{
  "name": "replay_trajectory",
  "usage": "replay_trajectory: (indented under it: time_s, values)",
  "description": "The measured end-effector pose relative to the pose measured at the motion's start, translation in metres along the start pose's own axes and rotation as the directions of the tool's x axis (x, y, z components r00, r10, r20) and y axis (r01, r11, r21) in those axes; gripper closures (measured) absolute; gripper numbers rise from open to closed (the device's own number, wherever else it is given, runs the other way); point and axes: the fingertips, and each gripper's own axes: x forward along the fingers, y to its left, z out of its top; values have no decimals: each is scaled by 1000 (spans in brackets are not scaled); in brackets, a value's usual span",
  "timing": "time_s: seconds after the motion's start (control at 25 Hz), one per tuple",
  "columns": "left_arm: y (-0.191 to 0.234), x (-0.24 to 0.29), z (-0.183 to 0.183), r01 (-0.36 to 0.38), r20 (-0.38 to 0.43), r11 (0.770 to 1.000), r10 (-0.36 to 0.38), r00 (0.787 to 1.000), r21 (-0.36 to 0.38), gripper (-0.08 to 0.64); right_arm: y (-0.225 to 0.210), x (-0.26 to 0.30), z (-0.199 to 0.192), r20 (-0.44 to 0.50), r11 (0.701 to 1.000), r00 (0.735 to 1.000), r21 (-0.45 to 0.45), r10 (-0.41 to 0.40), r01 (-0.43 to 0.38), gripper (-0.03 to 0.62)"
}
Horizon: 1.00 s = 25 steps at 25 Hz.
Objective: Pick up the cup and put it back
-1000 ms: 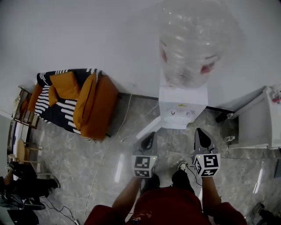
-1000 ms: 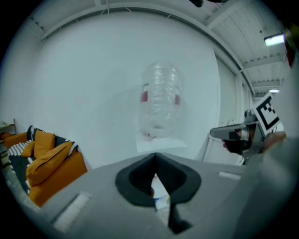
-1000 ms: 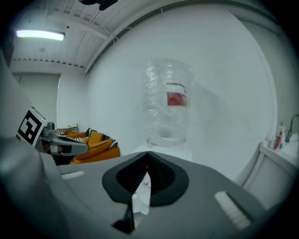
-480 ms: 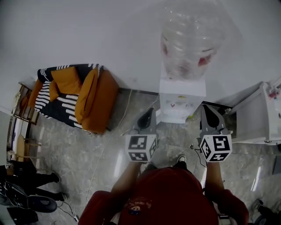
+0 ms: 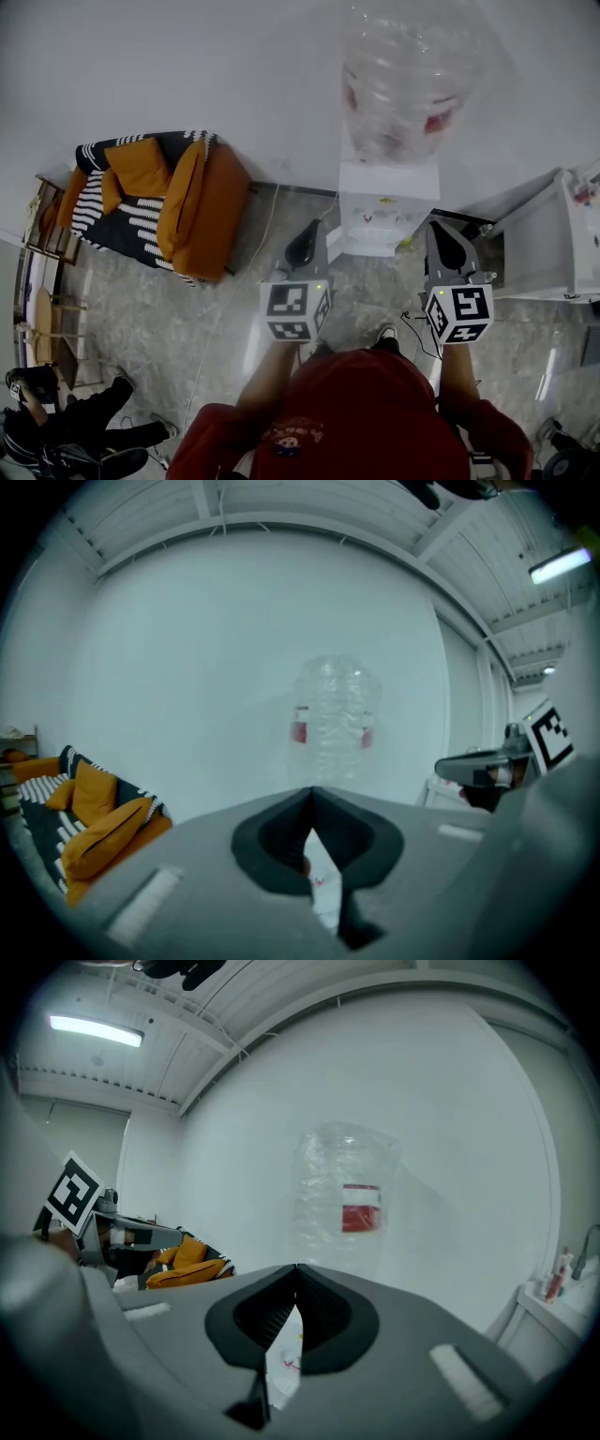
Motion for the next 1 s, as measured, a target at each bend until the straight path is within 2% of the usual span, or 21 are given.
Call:
replay_trajectory:
  time_s: [0.4,1.0]
  values:
    - [-2,6,-6,-10,-11,1000,10,1000,28,560,-8,7,-3,-2,1000,1000,-1,-9,9,591]
    - [-23,16,-2,31,-11,997,-30,999,65,560,-23,2,-9,-11,999,999,12,-32,32,591]
